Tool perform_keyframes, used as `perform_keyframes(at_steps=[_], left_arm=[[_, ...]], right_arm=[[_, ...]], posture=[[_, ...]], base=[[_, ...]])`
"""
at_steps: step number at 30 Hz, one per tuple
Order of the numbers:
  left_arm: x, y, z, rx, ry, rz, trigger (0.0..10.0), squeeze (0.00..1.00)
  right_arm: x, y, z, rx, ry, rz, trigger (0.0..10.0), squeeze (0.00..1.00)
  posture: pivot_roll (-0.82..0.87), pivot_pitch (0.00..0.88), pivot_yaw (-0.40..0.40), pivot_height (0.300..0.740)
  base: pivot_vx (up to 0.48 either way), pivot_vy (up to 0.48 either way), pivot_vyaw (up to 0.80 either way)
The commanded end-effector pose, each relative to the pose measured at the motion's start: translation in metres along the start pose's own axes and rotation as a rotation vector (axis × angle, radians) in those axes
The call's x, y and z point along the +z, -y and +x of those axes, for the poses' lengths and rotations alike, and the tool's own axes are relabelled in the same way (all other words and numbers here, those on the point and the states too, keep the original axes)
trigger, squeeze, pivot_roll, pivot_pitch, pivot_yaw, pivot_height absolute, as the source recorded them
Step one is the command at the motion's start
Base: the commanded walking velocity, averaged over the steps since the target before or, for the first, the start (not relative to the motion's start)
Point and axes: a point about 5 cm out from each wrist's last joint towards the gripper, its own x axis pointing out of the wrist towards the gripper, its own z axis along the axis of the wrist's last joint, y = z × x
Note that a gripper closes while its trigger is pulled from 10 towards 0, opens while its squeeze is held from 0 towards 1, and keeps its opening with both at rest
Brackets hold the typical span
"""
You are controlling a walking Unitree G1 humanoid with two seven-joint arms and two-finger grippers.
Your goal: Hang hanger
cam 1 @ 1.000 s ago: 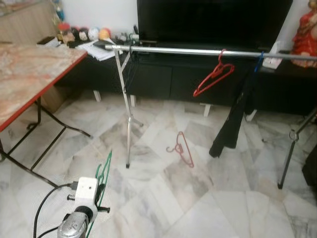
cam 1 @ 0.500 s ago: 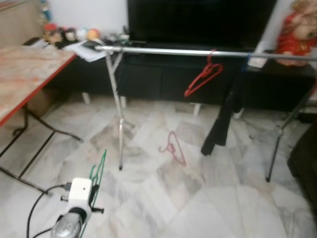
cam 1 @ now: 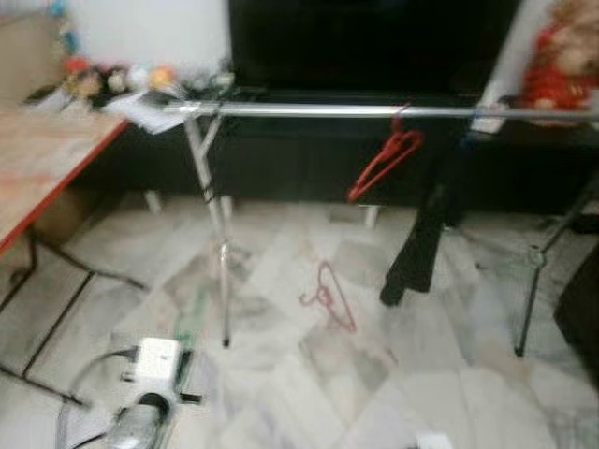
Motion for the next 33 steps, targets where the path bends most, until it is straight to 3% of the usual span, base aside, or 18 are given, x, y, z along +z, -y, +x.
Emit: perform_keyframes(at_steps=[1,9,25,33], left_arm=[[0.0018,-0.0129,-0.0023,0.035,0.001,0.026,10.0,0.00],[0.0003,-0.0094,-0.0025,0.026,-0.005,0.024,10.0,0.00],[0.0004,-0.0051,-0.0016,0.017,-0.007,0.023,10.0,0.00],[0.0011,-0.0045,0.0002,0.017,-0.008,0.031,10.0,0.00]], right_arm=[[0.0050,-0.0098,0.0017,0.025,0.012,-0.003,10.0,0.00],[0.0049,-0.0096,0.0017,0.021,0.008,-0.011,10.0,0.00],[0.0068,-0.0095,0.0017,0.026,0.022,-0.047,10.0,0.00],[0.0067,-0.0103,0.0018,0.040,0.016,-0.071,10.0,0.00]], posture=[[-0.07,0.000,-0.019,0.740],[-0.07,0.000,-0.019,0.740],[-0.06,0.000,-0.019,0.740],[-0.07,0.000,-0.018,0.740]], base=[[0.322,0.000,-0.79],[0.329,0.000,-0.73],[0.335,0.000,0.00],[0.337,0.000,0.47]])
